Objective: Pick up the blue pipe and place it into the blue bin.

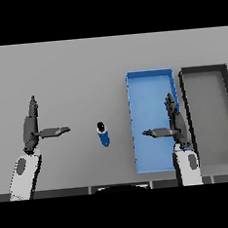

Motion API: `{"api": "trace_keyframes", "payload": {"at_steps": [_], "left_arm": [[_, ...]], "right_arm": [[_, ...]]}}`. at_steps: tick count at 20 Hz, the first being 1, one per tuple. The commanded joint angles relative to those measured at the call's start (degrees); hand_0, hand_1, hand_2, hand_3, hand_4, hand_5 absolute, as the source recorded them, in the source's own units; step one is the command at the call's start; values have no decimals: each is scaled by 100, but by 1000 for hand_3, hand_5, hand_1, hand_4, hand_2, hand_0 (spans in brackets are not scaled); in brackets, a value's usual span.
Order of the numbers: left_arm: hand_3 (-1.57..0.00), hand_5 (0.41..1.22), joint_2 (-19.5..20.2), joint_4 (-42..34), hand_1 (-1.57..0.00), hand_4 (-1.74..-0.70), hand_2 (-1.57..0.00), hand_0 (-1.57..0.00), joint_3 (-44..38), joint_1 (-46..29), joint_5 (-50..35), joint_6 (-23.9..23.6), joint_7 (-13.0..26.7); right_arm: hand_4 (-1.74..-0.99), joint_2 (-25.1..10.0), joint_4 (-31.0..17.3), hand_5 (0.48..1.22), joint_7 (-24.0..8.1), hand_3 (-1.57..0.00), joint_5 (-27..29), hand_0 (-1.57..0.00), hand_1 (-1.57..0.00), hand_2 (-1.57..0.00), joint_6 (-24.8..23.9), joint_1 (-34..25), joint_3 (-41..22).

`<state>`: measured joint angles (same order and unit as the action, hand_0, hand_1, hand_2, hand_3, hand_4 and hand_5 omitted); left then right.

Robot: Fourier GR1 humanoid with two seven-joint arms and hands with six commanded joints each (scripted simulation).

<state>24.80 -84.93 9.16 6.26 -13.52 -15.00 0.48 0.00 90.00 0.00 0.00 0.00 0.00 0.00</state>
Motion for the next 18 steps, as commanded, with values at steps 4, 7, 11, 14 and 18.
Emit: {"api": "trace_keyframes", "payload": {"at_steps": [4,7,11,14,18], "left_arm": [[1,591,2,-85,1,-1074,1,1,17,-88,11,-14,-80],[1,591,469,-216,1,-1074,1,1,225,-169,-21,754,-305],[1,588,1147,-254,1,-1077,1,1,386,-164,-199,1889,-503],[1,600,1215,-258,1,-1080,1,1,439,-190,-189,2023,-479],[1,583,1341,-637,1,-1096,1,1,635,-381,-331,2480,-693]], "right_arm": [[-1225,-3,67,617,45,1,4,1,1,1,15,94,-22],[-1225,-217,356,617,370,1,-291,1,1,1,169,344,-280],[-1223,-581,817,620,417,1,-828,1,1,1,323,716,-654],[-1196,-675,862,609,257,1,-918,1,1,1,285,683,-632],[-1187,-728,919,600,230,1,-1047,1,1,1,243,681,-668]]}}
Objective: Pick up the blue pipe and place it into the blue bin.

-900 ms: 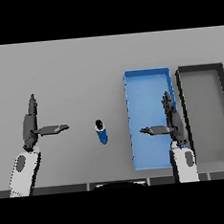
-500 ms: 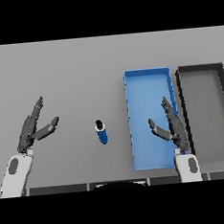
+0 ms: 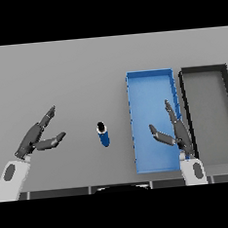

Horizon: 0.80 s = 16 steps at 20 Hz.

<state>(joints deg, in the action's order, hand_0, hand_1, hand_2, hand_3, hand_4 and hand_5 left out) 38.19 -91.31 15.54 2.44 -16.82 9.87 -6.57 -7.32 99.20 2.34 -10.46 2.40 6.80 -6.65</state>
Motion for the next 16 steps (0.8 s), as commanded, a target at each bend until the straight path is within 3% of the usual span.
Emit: {"api": "trace_keyframes", "payload": {"at_steps": [1,6,9,16], "left_arm": [[1,567,51,-140,1,-1096,1,1,107,-85,6,141,-12],[1,497,-144,-515,1,-1158,1,1,672,-168,150,457,197],[1,475,-426,-592,1,-1176,1,1,1028,-204,589,332,181],[1,468,-1273,97,1,-1206,1,1,1472,203,1054,166,318]], "right_arm": [[-1193,17,-20,605,33,1,17,1,1,1,35,-16,-27],[-1208,30,-16,612,105,1,0,1,1,1,80,31,-79],[-1217,69,-13,615,33,1,23,1,1,1,77,96,-83],[-1229,105,194,622,82,1,-36,1,1,1,58,268,-166]]}}
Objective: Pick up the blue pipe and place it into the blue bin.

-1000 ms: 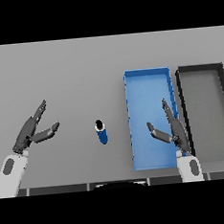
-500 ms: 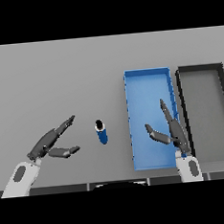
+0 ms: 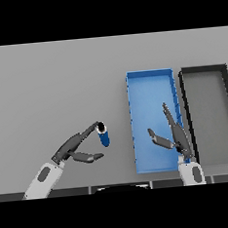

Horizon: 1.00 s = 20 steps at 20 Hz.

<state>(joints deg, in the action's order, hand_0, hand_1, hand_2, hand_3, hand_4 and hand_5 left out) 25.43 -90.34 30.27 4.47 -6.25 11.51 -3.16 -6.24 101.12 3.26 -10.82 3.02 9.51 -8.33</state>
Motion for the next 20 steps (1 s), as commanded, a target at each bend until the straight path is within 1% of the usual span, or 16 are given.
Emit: {"api": "trace_keyframes", "payload": {"at_steps": [1,2,3,4,5,8,9,10,12,14,15,16,17,18,19,20], "left_arm": [[1,467,-133,100,1,-1195,1,1,51,42,40,-27,13],[1,467,-245,255,1,-1191,1,1,27,166,-11,7,34],[1,469,-389,382,1,-1189,1,1,69,250,-13,27,55],[1,469,-475,449,1,-1186,1,1,94,306,18,19,24],[1,464,-523,558,1,-1172,1,1,116,389,80,22,23],[1,462,-684,888,1,-1131,1,1,216,554,349,-39,-120],[1,479,-834,976,1,-1153,1,1,208,639,239,39,-202],[1,495,-943,1041,1,-1171,1,1,165,728,135,65,-181],[1,533,-1136,1220,1,-1215,-1,1,164,793,114,43,-265],[-43,585,-1277,1265,-40,-1267,-110,1,112,807,45,-23,-368],[-115,617,-1329,1263,-141,-1292,-224,-34,105,791,14,-46,-390],[-215,651,-1404,1266,-265,-1317,-357,-100,114,814,36,-125,-304],[-486,765,-1506,1278,-458,-1342,-539,-289,111,764,-80,-91,-281],[-703,856,-1533,1328,-677,-1416,-733,-504,57,774,-136,-113,-249],[-877,929,-1530,1316,-856,-1477,-901,-717,127,733,-46,-132,-295],[-1009,988,-1559,1313,-999,-1526,-1035,-888,224,710,58,-153,-259]], "right_arm": [[-1229,-31,8,621,-62,1,57,1,1,1,2,-61,64],[-1223,8,-46,618,-43,1,62,1,1,1,16,-50,36],[-1218,-21,-74,612,-148,1,79,1,1,1,-7,-154,99],[-1212,-35,-99,610,-88,1,19,1,1,1,-20,-116,79],[-1208,-40,-28,608,-49,1,30,1,1,1,-25,-56,84],[-1201,-19,-70,605,-78,1,33,1,1,1,-50,-95,102],[-1202,22,-32,606,-69,1,18,1,1,1,-58,-38,61],[-1204,-5,-33,607,-132,1,45,1,1,1,-65,-124,111],[-1206,5,-96,606,-106,1,108,1,1,1,-17,-65,121],[-1196,-46,-11,603,-9,1,73,1,1,1,-20,-25,120],[-1196,-36,-26,605,-43,1,48,1,1,1,-30,-27,108],[-1198,-1,-9,605,-104,1,90,1,1,1,-23,-35,106],[-1199,-14,-13,605,-71,1,117,1,1,1,10,36,110],[-1196,-37,-12,604,-95,1,118,1,1,1,-3,13,138],[-1198,-30,-45,604,-162,1,139,1,1,1,-14,-60,160],[-1195,-41,-40,604,-192,1,151,1,1,1,-24,-128,183]]}}
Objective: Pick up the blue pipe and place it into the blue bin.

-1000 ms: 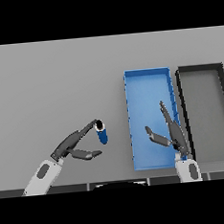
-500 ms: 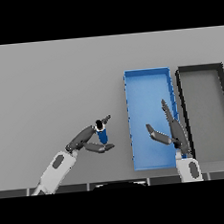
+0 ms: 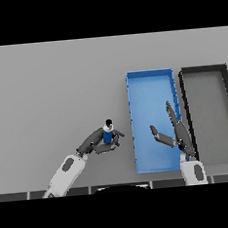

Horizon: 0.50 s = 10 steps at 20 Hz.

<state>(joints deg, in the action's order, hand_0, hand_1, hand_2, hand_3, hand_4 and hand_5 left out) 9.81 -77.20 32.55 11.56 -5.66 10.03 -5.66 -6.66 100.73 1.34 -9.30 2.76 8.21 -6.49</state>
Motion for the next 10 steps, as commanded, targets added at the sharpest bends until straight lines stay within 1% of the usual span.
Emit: {"api": "trace_keyframes", "payload": {"at_steps": [1,2,3,4,5,6,7,8,10], "left_arm": [[-1102,1034,-22,67,-1113,-1567,-1142,-1025,41,22,3,27,-9],[-1174,1072,31,40,-1205,-1600,-1228,-1134,90,-14,32,13,-158],[-1225,1101,-9,77,-1278,-1626,-1296,-1221,108,37,92,-81,-165],[-1272,1125,-3,85,-1337,-1647,-1351,-1291,126,5,132,-128,-327],[-1317,1144,0,83,-1384,-1665,-1395,-1347,144,-14,168,-163,-418],[-1351,1160,-36,17,-1421,-1680,-1430,-1392,144,-55,142,-192,-585],[-1382,1172,-46,-126,-1451,-1692,-1459,-1428,123,-44,139,-250,-625],[-1406,1182,-75,-238,-1475,-1702,-1481,-1456,85,13,113,-306,-545],[-1436,1196,-153,-510,-1510,-1716,-1513,-1498,70,54,59,-365,-524]], "right_arm": [[-1196,4,-46,604,11,1,-16,1,1,1,2,-21,-7],[-1198,10,-59,604,105,1,-9,1,1,1,11,33,-12],[-1195,-11,-74,603,116,1,-29,1,1,1,19,44,-12],[-1191,-42,-106,602,170,1,10,1,1,1,56,37,13],[-1190,-14,-1,600,185,1,49,1,1,1,69,69,-10],[-1192,-11,-38,602,143,1,50,1,1,1,75,47,-10],[-1189,-20,-31,601,74,1,23,1,1,1,59,7,-11],[-1189,31,38,603,35,1,-32,1,1,1,35,24,-81],[-1187,-48,0,605,43,1,-5,1,1,1,44,17,1]]}}
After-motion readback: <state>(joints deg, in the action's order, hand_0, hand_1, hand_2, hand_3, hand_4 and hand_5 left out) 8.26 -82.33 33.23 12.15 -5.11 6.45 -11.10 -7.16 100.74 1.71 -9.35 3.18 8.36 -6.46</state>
